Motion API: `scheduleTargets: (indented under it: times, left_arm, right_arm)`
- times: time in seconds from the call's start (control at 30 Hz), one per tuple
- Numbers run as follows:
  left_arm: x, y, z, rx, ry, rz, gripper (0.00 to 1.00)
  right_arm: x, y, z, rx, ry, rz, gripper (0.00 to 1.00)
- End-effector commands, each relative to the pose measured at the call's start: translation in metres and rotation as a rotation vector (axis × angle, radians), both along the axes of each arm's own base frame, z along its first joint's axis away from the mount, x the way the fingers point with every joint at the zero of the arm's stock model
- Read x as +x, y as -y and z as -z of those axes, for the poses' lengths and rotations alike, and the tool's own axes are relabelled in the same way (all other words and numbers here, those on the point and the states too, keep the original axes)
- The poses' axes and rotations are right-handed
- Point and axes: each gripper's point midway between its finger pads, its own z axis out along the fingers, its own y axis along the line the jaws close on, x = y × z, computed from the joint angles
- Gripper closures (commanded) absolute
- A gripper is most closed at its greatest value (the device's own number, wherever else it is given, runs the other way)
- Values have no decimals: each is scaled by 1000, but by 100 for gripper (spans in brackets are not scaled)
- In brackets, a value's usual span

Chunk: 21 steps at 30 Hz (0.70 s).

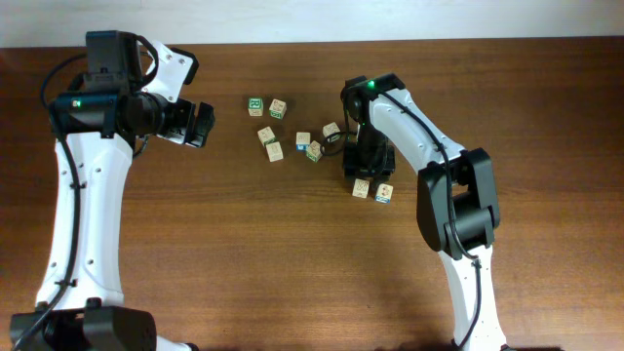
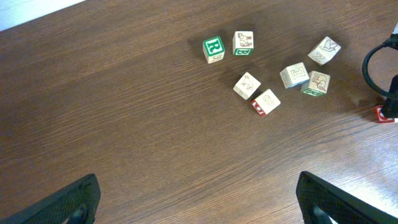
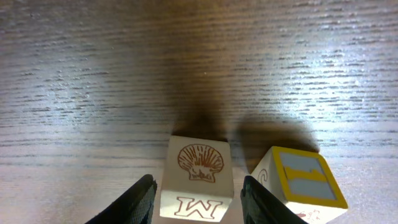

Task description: Rotate 5 blocks

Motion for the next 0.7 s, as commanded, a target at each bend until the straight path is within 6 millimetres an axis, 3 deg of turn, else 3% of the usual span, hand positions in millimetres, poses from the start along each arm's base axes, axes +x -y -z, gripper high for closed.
scheduleTargets:
  times: [0.0, 0.07, 0.13, 0.23, 0.33, 0.37, 0.43, 0.57, 0.67]
  left_arm:
    - [4, -1, -7, -16, 17, -7, 1]
    - [4, -1, -7, -16, 17, -7, 1]
    - [4, -1, -7, -16, 17, -7, 1]
    - [4, -1, -7, -16, 17, -7, 1]
    - [4, -1, -7, -16, 18, -6, 1]
    - [4, -1, -7, -16, 17, -6, 1]
    - [4, -1, -7, -16, 17, -6, 1]
    - [4, -1, -7, -16, 17, -6, 1]
    - [4, -1, -7, -16, 17, -7, 1]
  right_arm:
    - [21, -9, -43, 38, 128, -29, 55]
    - [37, -9, -94, 47, 251, -33, 55]
    - [40, -3, -136, 38, 337, -33, 55]
    - [18, 8, -197, 54, 418, -57, 55]
    - [-4, 28, -226, 0, 456, -82, 53]
    - [-9, 30, -227, -4, 450, -83, 53]
    - [-17, 33, -207, -27, 380, -85, 53]
    - [-31, 41, -139, -79, 228, -79, 57]
    - [-39, 61, -93, -110, 149, -25, 57]
